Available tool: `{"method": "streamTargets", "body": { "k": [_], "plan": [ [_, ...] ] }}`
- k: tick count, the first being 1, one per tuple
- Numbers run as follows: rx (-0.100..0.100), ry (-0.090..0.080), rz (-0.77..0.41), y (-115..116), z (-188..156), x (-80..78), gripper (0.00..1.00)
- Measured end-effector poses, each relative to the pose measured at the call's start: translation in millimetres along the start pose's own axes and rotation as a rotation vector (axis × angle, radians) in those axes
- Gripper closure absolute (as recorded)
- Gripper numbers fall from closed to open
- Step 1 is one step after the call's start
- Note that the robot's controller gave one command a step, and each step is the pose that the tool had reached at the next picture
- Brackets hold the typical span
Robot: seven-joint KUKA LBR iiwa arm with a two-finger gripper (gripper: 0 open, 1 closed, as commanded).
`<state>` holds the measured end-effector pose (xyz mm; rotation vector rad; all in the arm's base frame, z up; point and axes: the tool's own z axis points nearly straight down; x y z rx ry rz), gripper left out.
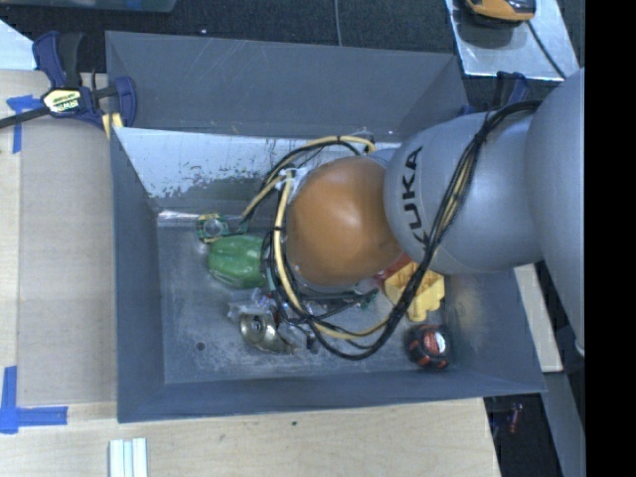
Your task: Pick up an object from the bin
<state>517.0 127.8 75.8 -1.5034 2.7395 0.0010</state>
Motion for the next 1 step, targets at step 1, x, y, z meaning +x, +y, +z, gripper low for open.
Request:
{"method": "streamTargets", "body": {
  "k": [1],
  "plan": [
    [0.0, 0.0, 0.001, 0.0, -0.2, -0.1, 1.0]
  ]
}}
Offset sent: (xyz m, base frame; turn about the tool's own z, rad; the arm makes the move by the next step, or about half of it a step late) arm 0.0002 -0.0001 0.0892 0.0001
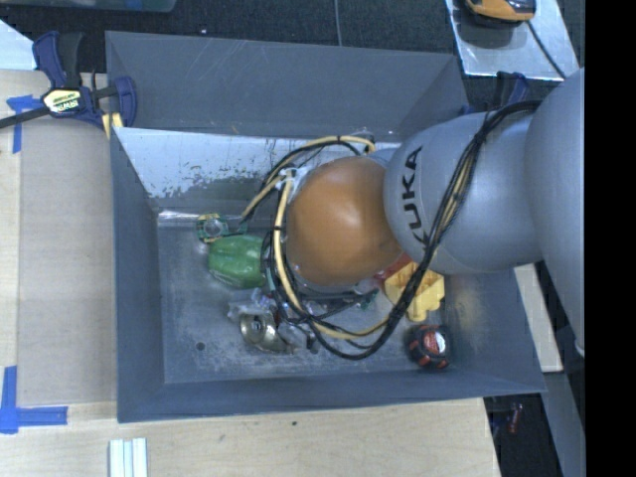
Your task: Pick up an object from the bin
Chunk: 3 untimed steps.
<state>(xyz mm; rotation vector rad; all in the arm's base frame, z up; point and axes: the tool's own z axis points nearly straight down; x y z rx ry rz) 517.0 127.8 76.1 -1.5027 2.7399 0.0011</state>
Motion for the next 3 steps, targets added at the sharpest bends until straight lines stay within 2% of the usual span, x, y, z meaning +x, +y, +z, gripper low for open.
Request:
{"method": "streamTargets", "body": {
  "k": [1, 3],
  "plan": [
    [-0.005, 0.008, 0.0, 1.1, -31.1, 2.3, 1.0],
    [-0.005, 0.005, 0.003, 0.7, -87.6, 0.9, 1.0]
  ]
}}
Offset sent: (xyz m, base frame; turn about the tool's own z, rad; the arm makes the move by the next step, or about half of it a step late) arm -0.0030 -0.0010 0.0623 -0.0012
